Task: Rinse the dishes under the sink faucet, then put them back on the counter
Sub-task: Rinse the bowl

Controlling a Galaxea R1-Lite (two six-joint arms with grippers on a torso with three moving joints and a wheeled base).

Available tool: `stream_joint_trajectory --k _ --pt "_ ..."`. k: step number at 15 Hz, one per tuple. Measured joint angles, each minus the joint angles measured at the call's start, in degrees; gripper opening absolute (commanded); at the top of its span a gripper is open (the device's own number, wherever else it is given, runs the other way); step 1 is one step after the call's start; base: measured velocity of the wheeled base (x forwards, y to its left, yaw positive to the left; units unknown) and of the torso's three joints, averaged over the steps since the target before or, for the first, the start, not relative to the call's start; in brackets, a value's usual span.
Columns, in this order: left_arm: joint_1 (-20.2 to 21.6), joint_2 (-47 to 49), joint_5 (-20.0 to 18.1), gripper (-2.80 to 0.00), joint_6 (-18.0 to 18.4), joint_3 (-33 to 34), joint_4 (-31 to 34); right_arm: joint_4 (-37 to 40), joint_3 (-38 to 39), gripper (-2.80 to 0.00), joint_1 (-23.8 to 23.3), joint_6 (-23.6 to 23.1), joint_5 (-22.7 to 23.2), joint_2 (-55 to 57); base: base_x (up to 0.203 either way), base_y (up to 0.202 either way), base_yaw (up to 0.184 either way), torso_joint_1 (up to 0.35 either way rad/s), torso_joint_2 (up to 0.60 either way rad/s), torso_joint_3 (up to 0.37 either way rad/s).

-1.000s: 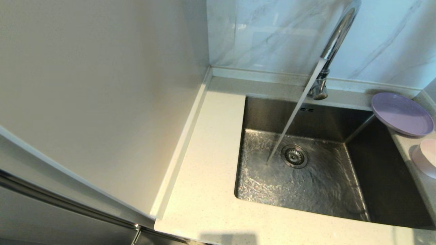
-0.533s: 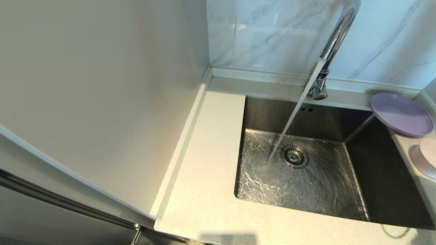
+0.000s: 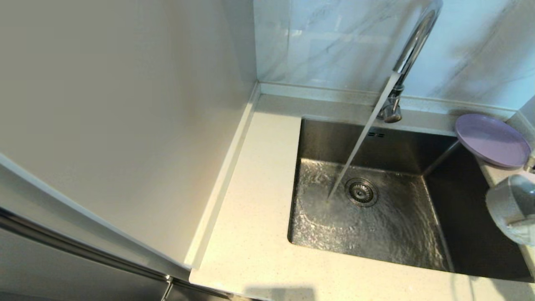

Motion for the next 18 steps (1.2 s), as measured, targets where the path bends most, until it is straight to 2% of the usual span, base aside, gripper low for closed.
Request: stream_joint_trajectory --k 3,6,9,11,15,18 --pt "0.0 0.0 0.0 -2.80 0.0 0.0 0.0 -0.1 -1.5 -2.80 9.8 0.0 3.7 1.3 0.000 0.000 0.000 0.000 0.00 0.000" --pt "0.0 0.0 0.0 -2.80 0.0 0.0 0.0 -0.8 -3.1 -2.80 15.8 0.1 8.0 4.1 0.000 0.000 0.000 0.000 0.00 0.000" --pt "0.0 0.0 0.0 -2.80 0.0 0.0 0.0 -3.0 -7.0 -2.80 18.3 0.1 13.9 8.2 0.000 0.000 0.000 0.000 0.00 0.000" --pt "0.0 0.0 0.0 -2.80 0.0 0.0 0.0 -3.9 -11.3 -2.80 19.4 0.1 16.2 11.5 0.000 0.000 0.000 0.000 0.00 0.000" --pt "0.0 0.0 0.0 -2.80 0.0 0.0 0.0 -4.2 -18.7 -2.80 22.0 0.1 16.7 17.0 0.000 0.000 0.000 0.000 0.00 0.000" --pt "0.0 0.0 0.0 -2.80 0.0 0.0 0.0 -4.2 -20.3 -2.80 24.2 0.8 16.5 18.8 0.000 0.000 0.000 0.000 0.00 0.000"
